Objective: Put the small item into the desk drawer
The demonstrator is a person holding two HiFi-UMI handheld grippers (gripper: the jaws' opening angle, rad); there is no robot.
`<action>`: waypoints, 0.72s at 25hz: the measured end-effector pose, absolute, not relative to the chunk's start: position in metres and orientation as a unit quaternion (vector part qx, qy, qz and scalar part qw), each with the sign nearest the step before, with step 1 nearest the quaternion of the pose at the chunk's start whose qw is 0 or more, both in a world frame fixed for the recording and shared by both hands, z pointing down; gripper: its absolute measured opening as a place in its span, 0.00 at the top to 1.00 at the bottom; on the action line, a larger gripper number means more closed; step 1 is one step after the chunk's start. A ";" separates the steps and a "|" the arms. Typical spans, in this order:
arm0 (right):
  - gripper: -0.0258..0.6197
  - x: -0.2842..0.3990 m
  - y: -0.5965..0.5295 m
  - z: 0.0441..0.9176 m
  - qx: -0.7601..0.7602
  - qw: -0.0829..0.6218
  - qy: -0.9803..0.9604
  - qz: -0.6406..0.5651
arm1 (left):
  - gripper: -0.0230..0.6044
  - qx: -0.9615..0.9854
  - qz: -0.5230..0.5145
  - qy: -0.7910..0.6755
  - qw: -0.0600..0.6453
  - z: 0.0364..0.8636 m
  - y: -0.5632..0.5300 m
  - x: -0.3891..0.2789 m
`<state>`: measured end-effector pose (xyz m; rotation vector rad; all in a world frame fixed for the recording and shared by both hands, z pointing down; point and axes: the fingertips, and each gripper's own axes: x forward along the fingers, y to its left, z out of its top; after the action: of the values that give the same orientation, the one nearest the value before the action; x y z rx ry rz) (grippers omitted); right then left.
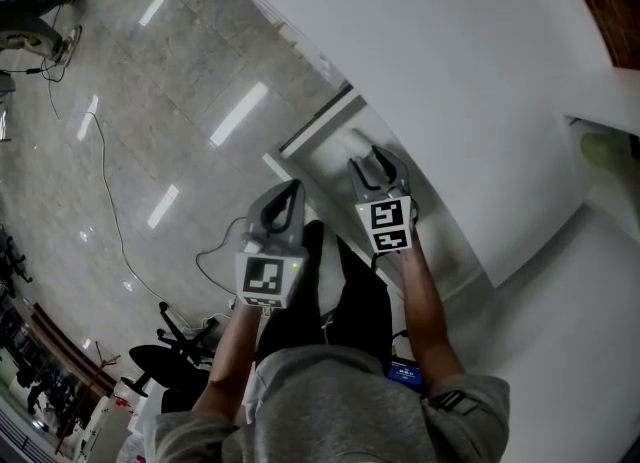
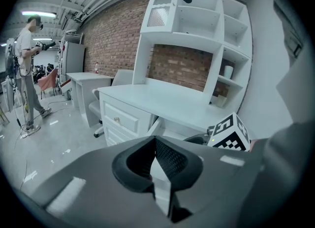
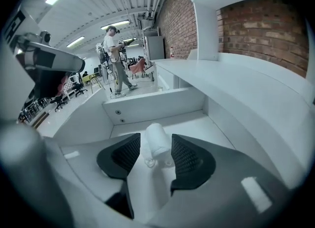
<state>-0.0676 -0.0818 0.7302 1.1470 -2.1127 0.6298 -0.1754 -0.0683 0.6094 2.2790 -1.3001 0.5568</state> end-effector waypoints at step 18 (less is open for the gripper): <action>0.76 -0.040 -0.085 0.592 0.522 0.246 -0.797 0.176 | 0.94 0.862 0.159 -0.451 0.167 0.511 -0.072 -0.161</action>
<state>-0.0400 -0.0846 0.5916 1.4245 -2.1760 0.4807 -0.1607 -0.0723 0.5110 2.4533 -1.2836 0.4529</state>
